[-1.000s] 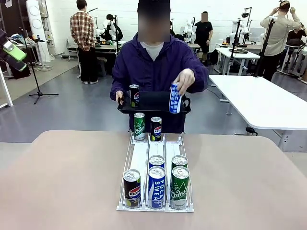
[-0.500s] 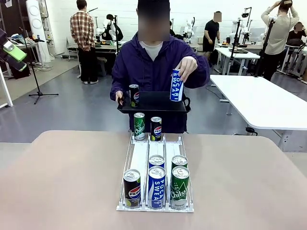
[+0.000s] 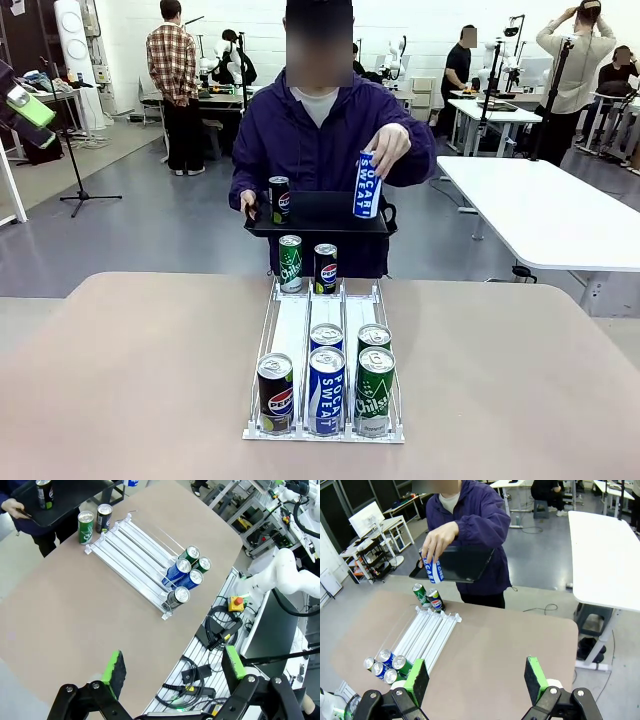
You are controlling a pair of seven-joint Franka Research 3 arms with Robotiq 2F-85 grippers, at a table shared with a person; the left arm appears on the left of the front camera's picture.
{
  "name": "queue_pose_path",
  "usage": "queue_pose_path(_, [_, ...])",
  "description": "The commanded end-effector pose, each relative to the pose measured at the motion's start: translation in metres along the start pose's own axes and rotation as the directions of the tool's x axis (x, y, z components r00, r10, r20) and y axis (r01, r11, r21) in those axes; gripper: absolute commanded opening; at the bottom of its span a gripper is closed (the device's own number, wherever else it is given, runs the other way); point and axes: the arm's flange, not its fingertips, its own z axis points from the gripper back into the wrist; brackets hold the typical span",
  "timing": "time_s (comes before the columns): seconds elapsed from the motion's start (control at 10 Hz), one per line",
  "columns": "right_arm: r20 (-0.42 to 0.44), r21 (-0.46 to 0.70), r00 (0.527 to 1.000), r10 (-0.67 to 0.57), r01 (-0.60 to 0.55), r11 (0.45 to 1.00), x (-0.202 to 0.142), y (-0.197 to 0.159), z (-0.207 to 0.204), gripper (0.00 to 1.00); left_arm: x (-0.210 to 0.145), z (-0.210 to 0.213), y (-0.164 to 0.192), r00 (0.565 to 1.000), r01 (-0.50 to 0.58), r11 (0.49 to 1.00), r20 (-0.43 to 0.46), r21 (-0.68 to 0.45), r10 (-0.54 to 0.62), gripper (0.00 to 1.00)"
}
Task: Retrieve and hand over the desired beverage to the person.
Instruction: Pick up another can of the same type that the person held from the Automatic Can Dispenser.
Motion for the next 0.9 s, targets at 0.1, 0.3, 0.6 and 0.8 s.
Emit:
queue_pose_path(0.1, [0.002, 0.018, 1.000, -0.001, 0.001, 1.000, 0.0000, -0.0001, -0.0026, 1.00, 0.0009, 0.0008, -0.0015, 1.000, 0.004, 1.000, 0.008, -0.017, -0.004, 1.00])
queue_pose_path(0.3, [0.002, 0.018, 1.000, -0.001, 0.001, 1.000, 0.0000, -0.0001, -0.0026, 1.00, 0.0009, 0.0008, -0.0015, 1.000, 0.004, 1.000, 0.008, -0.017, -0.004, 1.00])
queue_pose_path(0.6, [0.002, 0.018, 1.000, -0.001, 0.001, 1.000, 0.0000, -0.0001, -0.0026, 1.00, 0.0009, 0.0008, -0.0015, 1.000, 0.004, 1.000, 0.008, -0.017, -0.004, 1.00])
queue_pose_path(0.8, [0.002, 0.018, 1.000, -0.001, 0.001, 1.000, 0.0000, -0.0001, -0.0026, 1.00, 0.0009, 0.0008, -0.0015, 1.000, 0.004, 1.000, 0.008, -0.017, -0.004, 1.00])
